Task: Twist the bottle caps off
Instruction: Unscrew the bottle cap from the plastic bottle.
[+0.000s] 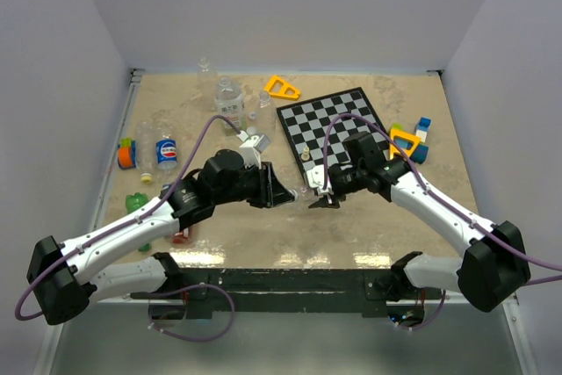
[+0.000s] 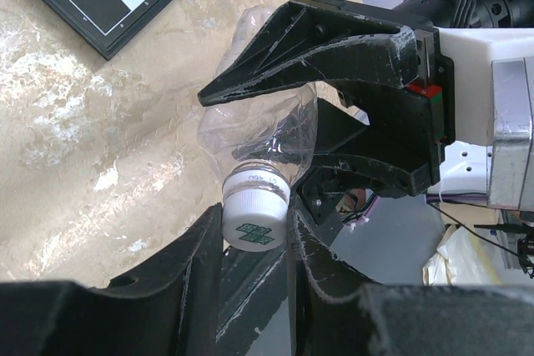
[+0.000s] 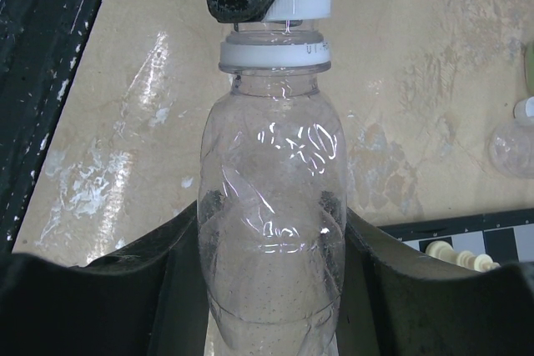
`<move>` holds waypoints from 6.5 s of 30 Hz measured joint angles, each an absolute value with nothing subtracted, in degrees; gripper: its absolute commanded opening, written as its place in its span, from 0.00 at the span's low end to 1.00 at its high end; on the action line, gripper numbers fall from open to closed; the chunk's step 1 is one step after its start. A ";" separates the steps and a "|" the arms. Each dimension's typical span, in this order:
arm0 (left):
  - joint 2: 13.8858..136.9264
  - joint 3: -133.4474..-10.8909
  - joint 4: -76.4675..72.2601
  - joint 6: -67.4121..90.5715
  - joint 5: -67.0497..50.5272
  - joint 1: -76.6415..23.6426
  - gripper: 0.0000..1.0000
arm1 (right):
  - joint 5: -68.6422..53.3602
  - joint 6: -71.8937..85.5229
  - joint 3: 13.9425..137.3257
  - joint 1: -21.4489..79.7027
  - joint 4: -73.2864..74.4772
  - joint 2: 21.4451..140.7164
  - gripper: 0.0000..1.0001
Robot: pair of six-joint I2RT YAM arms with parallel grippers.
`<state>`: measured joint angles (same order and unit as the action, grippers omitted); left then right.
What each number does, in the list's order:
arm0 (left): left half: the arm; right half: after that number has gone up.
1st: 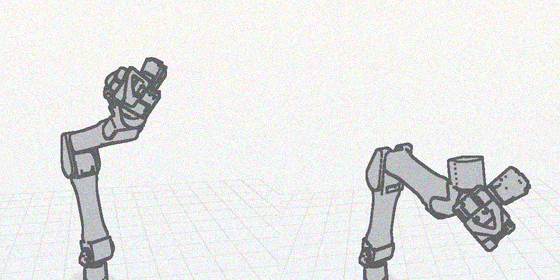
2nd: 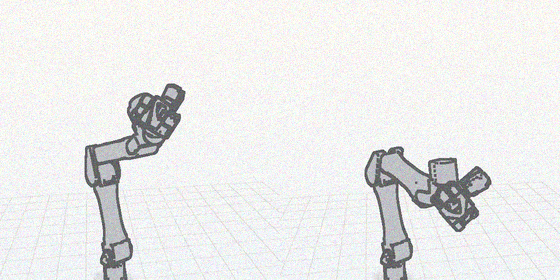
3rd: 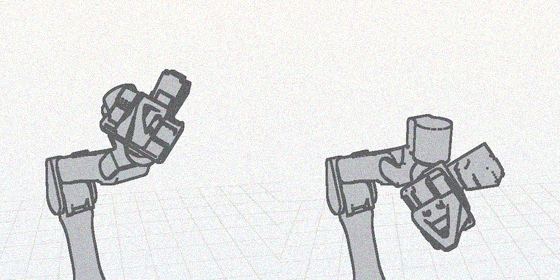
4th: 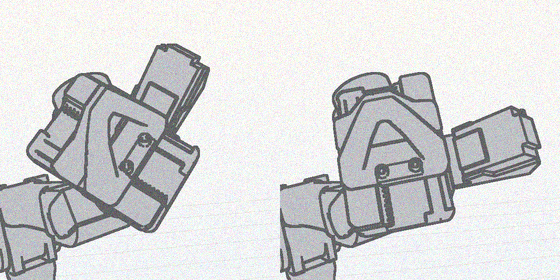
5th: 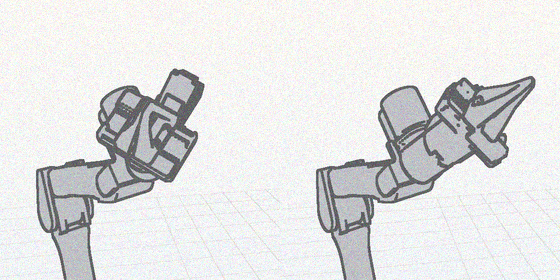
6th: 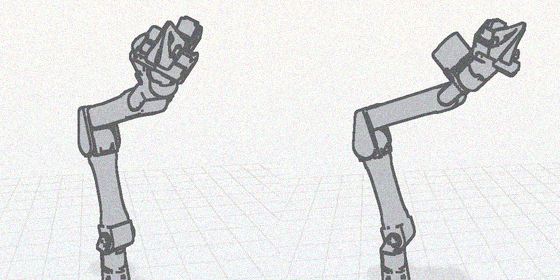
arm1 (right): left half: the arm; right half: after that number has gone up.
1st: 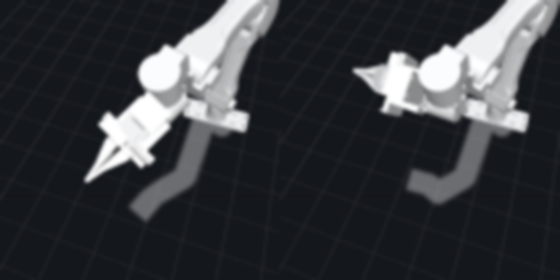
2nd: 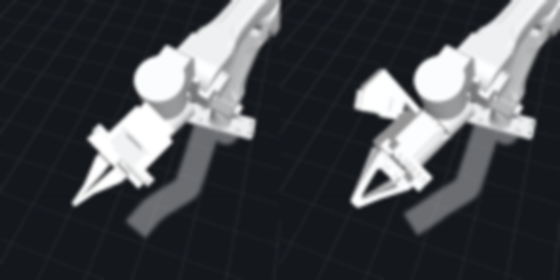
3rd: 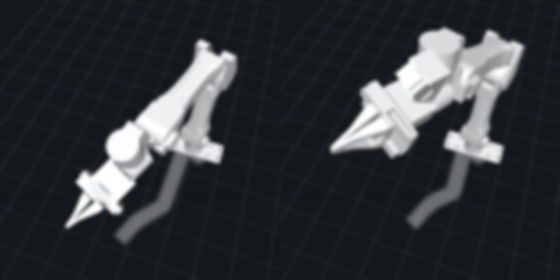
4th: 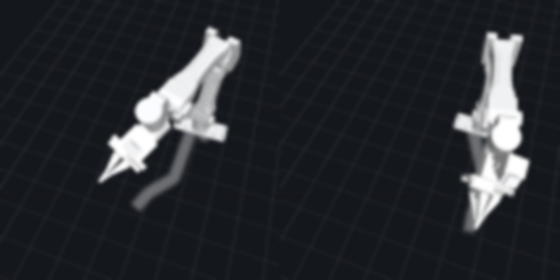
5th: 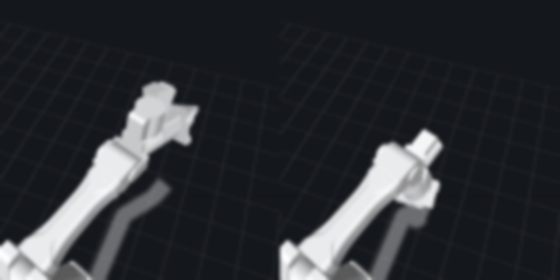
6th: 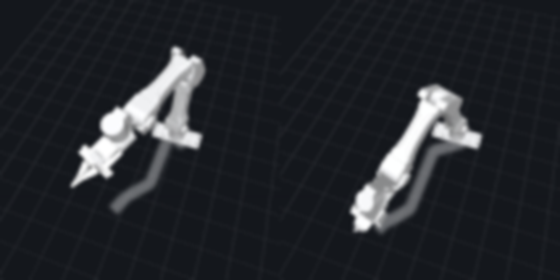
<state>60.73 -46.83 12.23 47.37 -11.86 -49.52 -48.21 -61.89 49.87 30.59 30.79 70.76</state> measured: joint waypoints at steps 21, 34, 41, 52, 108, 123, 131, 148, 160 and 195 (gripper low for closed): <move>55.68 -47.16 15.22 32.10 -9.93 -49.15 1.00 | -45.50 -62.00 49.87 30.30 32.97 70.87 0.15; 41.98 -41.41 9.74 -4.23 -8.29 -49.12 1.00 | -45.50 -62.00 49.87 30.30 33.01 70.87 0.15; 45.21 -37.36 3.27 -20.84 -15.51 -49.15 1.00 | -45.52 -62.00 49.87 30.30 33.04 70.87 0.15; 48.84 -35.88 -2.68 -29.41 -23.22 -49.15 1.00 | -45.52 -62.00 49.87 30.30 33.04 70.87 0.15; 61.89 -39.20 -4.54 -16.34 -28.14 -49.15 0.00 | -45.84 -61.98 49.87 30.30 33.34 70.87 0.15; 64.62 -51.70 17.58 45.93 -17.82 -47.53 0.00 | -49.21 -62.00 49.91 30.50 31.55 70.85 0.15; 64.55 -50.43 16.73 60.90 -22.85 -43.27 0.00 | -49.10 -61.82 50.22 30.52 29.58 70.74 0.15; 63.79 -49.84 16.56 64.95 -23.05 -42.70 0.37 | -49.21 -61.82 50.24 30.55 29.23 70.65 0.15; 59.00 -49.56 14.66 64.05 -22.96 -42.00 0.80 | -45.63 -62.00 50.22 30.35 32.51 70.50 0.15; 46.11 -30.04 -14.79 -21.15 -34.00 -41.91 0.96 | -44.51 -62.00 50.22 30.35 33.19 70.52 0.15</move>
